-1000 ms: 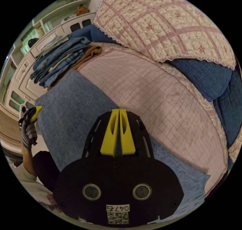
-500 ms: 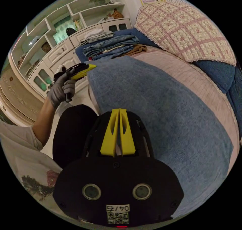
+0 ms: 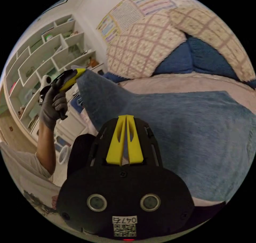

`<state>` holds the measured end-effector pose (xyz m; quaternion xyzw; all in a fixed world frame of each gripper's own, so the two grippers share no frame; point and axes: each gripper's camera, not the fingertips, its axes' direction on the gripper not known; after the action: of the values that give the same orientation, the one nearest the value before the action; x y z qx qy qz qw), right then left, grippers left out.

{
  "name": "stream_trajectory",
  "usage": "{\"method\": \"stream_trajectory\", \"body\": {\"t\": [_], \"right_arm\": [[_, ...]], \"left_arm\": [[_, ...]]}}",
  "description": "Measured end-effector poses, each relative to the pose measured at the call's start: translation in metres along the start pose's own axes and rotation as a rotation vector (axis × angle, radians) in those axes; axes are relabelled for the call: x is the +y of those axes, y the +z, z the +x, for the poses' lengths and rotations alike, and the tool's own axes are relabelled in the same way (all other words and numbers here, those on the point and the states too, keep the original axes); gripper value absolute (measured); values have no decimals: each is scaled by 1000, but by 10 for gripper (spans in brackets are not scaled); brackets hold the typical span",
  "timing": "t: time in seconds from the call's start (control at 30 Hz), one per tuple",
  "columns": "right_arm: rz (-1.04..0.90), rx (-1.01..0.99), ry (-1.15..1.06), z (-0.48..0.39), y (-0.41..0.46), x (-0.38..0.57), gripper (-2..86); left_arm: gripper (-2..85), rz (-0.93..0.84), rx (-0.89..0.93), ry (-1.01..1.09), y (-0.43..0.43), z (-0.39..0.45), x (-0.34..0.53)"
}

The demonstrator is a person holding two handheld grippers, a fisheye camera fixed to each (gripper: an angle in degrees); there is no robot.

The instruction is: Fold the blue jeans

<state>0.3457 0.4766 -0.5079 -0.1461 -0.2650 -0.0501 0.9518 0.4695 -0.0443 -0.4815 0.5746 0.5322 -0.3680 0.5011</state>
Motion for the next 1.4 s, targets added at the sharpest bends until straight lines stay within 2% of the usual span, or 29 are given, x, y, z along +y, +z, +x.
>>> {"method": "stream_trajectory", "body": {"t": [0.07, 0.17, 0.23, 0.3, 0.37, 0.43, 0.5, 0.57, 0.7, 0.83, 1.0, 1.17, 1.2, 1.27, 1.33, 1.4], "right_arm": [[53, 59, 55, 24, -40, 4, -13], [94, 154, 139, 57, -95, 14, -11], [74, 176, 199, 77, -124, 23, -4], [53, 158, 227, 88, -139, 28, 14], [40, 120, 214, 92, -152, 32, 39], [27, 99, 150, 86, -164, 31, 62], [-3, 146, 70, 78, -170, 26, 86], [-34, 219, -11, 69, -173, 20, 111], [-124, 310, -184, 49, -176, -8, 144], [-220, 279, -378, 18, -172, -30, 123], [-289, 353, -533, -4, -161, -36, 105], [-539, 501, -608, 17, -140, -37, 59], [-510, 510, -590, 24, -152, -40, 21], [-380, 476, -467, 39, -185, -48, 5], [-236, 361, -188, 82, -233, -54, -3], [-215, 271, -14, 119, -257, -47, 1]], "left_arm": [[1, -145, -7, 216, 34, 68, -24], [14, -337, -27, 408, 82, 133, -19], [29, -446, -44, 475, 106, 157, -3], [84, -533, -60, 528, 111, 177, 10], [127, -505, -71, 562, 81, 198, 16], [130, -452, -67, 558, 46, 203, 13], [124, -398, -116, 534, 9, 198, 5], [116, -335, -254, 496, -34, 183, -14], [117, -390, -357, 449, -70, 155, -54], [121, -431, -303, 365, -93, 129, -91], [117, -472, -337, 394, -105, 116, -123], [114, -549, -320, 397, -116, 99, -149], [113, -545, -318, 396, -119, 97, -152], [113, -539, -299, 378, -130, 87, -162], [113, -544, -278, 358, -136, 78, -170], [111, -545, -263, 349, -144, 71, -178]]}}
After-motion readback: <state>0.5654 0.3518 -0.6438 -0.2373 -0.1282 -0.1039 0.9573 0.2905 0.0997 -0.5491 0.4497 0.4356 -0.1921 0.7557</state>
